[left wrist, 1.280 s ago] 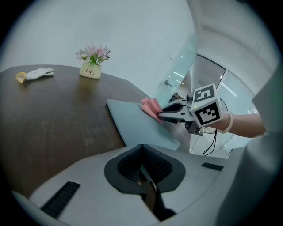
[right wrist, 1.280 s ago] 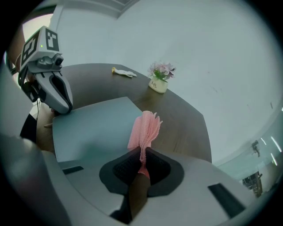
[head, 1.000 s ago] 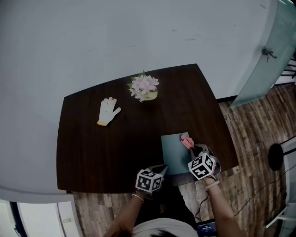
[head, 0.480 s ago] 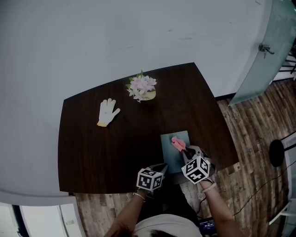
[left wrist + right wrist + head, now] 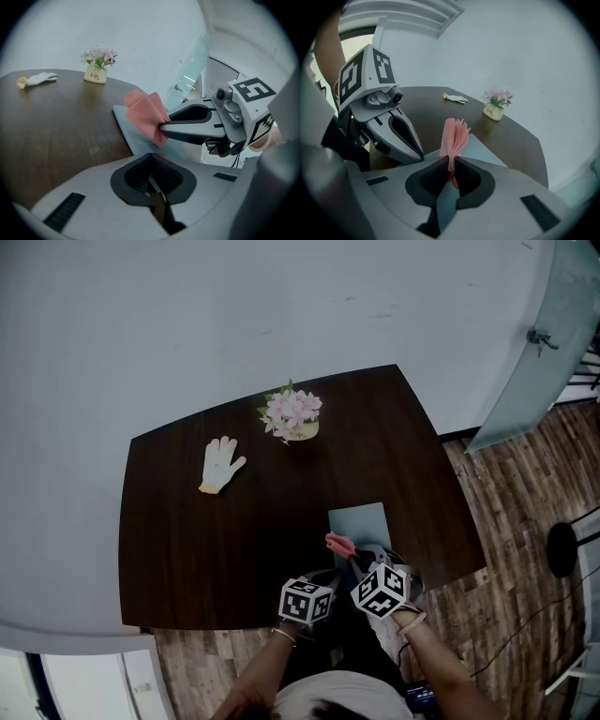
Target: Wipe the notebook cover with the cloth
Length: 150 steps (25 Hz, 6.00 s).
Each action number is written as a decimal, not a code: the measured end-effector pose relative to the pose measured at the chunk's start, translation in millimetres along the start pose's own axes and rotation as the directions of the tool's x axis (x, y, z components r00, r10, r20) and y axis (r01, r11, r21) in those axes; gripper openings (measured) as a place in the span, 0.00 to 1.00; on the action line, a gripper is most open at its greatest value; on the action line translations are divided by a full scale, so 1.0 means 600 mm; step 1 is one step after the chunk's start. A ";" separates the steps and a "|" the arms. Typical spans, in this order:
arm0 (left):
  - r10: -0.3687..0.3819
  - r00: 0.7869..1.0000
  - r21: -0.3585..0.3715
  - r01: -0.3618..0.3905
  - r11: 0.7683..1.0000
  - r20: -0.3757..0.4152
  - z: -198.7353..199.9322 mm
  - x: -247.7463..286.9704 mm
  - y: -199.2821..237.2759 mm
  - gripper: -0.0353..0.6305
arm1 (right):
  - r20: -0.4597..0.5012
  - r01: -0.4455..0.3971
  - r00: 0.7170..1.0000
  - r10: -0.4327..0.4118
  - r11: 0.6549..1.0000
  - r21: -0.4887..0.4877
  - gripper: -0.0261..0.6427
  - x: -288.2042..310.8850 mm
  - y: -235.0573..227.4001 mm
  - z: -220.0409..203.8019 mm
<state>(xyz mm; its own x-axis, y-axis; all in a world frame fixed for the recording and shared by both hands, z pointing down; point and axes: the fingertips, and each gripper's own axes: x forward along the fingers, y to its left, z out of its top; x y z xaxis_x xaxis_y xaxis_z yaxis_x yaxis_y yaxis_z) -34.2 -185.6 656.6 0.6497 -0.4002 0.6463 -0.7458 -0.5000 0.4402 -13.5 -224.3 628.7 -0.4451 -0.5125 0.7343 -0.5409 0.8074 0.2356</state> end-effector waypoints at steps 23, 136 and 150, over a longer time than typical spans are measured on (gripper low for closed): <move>-0.019 1.000 -0.017 0.020 1.000 0.004 0.002 -0.002 0.003 0.08 | -0.091 -0.033 0.996 0.025 0.995 -0.091 0.09 0.050 0.029 -0.016; 0.083 0.977 -0.017 -0.081 0.997 0.196 -0.065 -0.115 -0.043 0.08 | -0.087 -0.002 0.996 -0.004 0.998 -0.069 0.09 -0.022 0.116 -0.062; 0.078 0.965 -0.029 -0.074 0.997 0.250 -0.038 -0.113 -0.059 0.08 | -0.101 0.025 0.994 -0.030 0.999 -0.046 0.09 -0.039 0.095 -0.089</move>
<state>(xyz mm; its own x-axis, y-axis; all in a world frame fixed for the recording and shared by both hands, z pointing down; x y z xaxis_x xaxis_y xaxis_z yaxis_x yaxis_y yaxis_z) -55.3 -123.1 611.6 0.6052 -0.6172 0.5028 -0.7956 -0.4466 0.4095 4.1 -150.5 658.9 -0.3542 -0.5040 0.7877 -0.5184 0.8069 0.2832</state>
